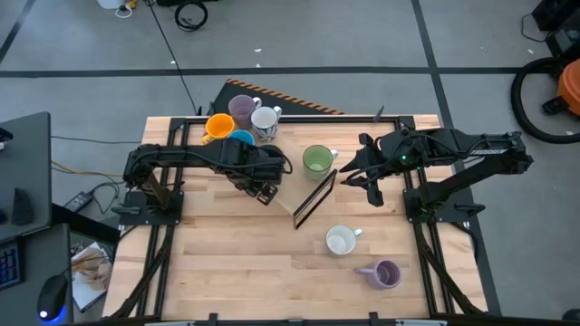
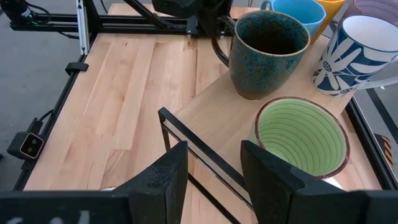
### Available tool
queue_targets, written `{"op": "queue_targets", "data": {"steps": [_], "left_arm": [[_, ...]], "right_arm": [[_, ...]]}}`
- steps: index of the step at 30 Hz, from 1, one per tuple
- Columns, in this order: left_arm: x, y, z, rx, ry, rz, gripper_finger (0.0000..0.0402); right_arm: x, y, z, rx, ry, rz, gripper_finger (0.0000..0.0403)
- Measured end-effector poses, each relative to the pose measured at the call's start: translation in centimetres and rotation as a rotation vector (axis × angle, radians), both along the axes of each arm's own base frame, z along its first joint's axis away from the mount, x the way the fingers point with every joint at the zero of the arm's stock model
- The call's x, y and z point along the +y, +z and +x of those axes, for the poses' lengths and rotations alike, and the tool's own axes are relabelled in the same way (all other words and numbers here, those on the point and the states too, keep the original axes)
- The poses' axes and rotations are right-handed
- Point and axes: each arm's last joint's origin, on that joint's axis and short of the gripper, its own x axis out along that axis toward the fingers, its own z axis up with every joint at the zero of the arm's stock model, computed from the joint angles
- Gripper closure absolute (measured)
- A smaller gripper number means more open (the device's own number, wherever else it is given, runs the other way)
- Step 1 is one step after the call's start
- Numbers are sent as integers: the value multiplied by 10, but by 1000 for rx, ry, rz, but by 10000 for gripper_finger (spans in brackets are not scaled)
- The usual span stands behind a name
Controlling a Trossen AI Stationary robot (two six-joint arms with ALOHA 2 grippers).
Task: Place coffee mugs
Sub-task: Put the brown mug on the shelf
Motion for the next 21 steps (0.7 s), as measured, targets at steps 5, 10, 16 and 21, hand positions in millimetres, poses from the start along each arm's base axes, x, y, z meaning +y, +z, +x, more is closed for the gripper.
{"op": "queue_targets", "data": {"steps": [5,10,16,21], "left_arm": [[-1,0,0,5,-25,-33,275],[-1,0,0,6,-31,-49,285],[-1,0,0,4,-30,-22,298],[0,0,0,4,-31,-11,292]], "right_arm": [[0,0,0,0,-2,2,249],[0,0,0,0,-1,2,249],[0,0,0,0,-2,2,249],[0,0,0,0,-6,9,249]]}}
